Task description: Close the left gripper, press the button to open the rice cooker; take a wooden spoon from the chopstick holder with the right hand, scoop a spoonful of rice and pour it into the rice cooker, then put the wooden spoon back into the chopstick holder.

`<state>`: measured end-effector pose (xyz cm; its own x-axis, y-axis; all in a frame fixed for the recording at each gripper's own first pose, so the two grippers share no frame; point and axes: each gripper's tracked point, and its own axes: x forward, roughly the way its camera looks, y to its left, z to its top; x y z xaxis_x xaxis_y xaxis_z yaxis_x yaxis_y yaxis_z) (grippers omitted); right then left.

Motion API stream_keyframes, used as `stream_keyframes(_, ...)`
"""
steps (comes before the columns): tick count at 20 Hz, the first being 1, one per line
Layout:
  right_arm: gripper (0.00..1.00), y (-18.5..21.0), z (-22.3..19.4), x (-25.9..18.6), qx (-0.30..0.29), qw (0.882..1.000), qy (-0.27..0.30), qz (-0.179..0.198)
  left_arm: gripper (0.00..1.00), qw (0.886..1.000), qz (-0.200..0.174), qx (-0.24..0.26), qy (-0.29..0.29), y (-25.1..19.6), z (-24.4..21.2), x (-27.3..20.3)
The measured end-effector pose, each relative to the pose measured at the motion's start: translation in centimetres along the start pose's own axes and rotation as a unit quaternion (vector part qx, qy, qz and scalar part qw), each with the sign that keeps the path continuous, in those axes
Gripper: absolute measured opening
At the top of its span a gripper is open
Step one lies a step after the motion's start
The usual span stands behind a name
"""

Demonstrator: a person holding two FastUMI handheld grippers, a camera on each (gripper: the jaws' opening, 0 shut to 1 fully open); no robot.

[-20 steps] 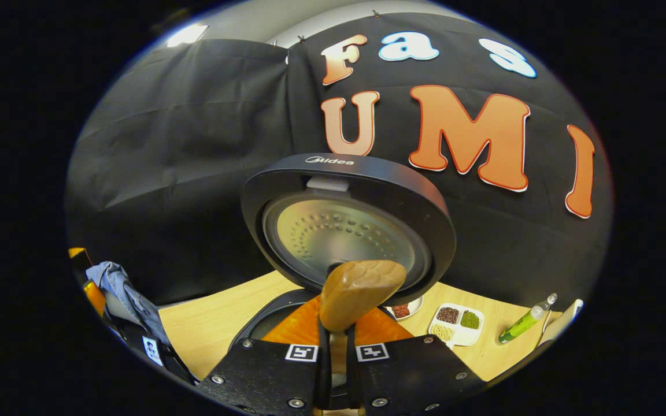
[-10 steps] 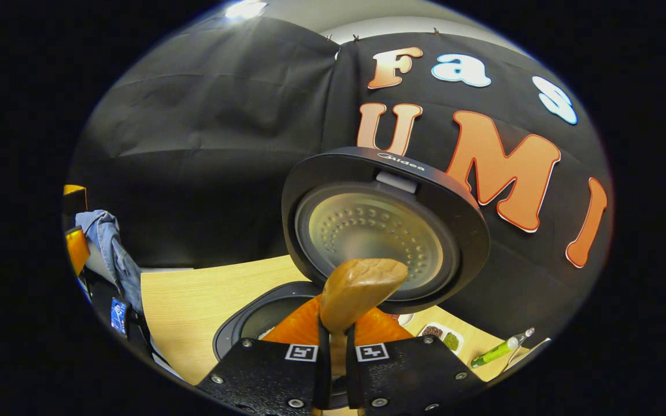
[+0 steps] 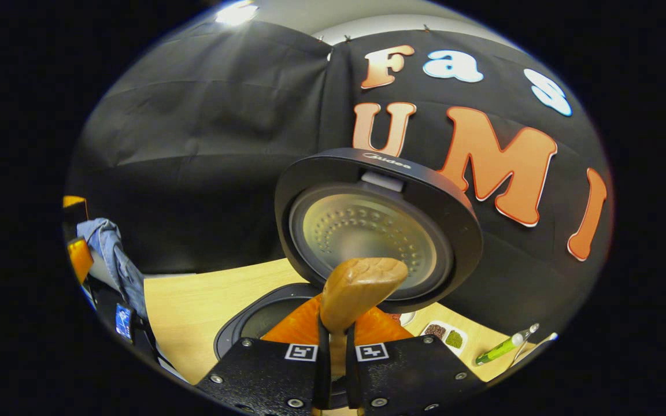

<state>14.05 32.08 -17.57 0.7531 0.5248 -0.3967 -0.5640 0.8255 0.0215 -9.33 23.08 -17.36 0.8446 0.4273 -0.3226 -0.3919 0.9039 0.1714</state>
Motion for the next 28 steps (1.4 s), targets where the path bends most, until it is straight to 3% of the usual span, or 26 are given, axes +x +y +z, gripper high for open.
stream_keyframes(3,0.1,-1.2,0.2,-0.6,0.08,0.997,0.002,0.001,0.89,1.0,-0.003,-0.001,0.002,-0.3,-0.1,0.0)
stream_keyframes(4,0.1,-1.7,0.3,-0.7,0.106,0.994,0.003,0.001,0.81,1.0,-0.005,-0.001,0.002,-0.5,0.0,-0.1)
stream_keyframes(6,0.1,-3.1,0.4,-1.4,0.149,0.989,0.001,-0.003,0.81,1.0,-0.011,0.002,0.002,-1.1,0.0,-0.3)
stream_keyframes(7,0.1,-4.0,0.3,-1.9,0.17,0.985,0.001,-0.006,0.89,1.0,-0.014,0.004,0.004,-1.6,0.0,-0.3)
stream_keyframes(8,0.1,-4.8,0.0,-2.4,0.194,0.981,0.002,-0.009,0.89,1.0,-0.018,0.005,0.004,-2.0,0.0,-0.3)
stream_keyframes(9,0.1,-5.7,-0.3,-2.9,0.226,0.974,0.002,-0.009,0.81,1.0,-0.023,0.005,0.003,-2.4,0.1,-0.4)
stream_keyframes(11,0.1,-7.3,-0.7,-4.5,0.301,0.954,-0.002,-0.005,0.81,1.0,-0.03,0.006,0.005,-3.4,0.1,-0.5)
stream_keyframes(12,0.1,-8.4,-0.7,-5.4,0.336,0.942,-0.006,-0.006,0.89,0.999,-0.035,0.006,0.005,-3.9,0.2,-0.5)
stream_keyframes(13,0.1,-9.3,-0.9,-6.3,0.36,0.933,-0.009,-0.01,0.89,0.999,-0.041,0.008,0.005,-4.5,0.2,-0.6)
stream_keyframes(19,0.1,-15.8,-4.6,-13.5,0.414,0.908,-0.023,-0.052,0.89,0.996,-0.081,0.03,-0.001,-9.0,1.3,-0.7)
stream_keyframes(28,0.1,-23.6,-11.8,-23.5,0.46,0.874,-0.029,-0.154,0.89,0.989,-0.144,0.034,-0.004,-16.3,2.6,-1.1)
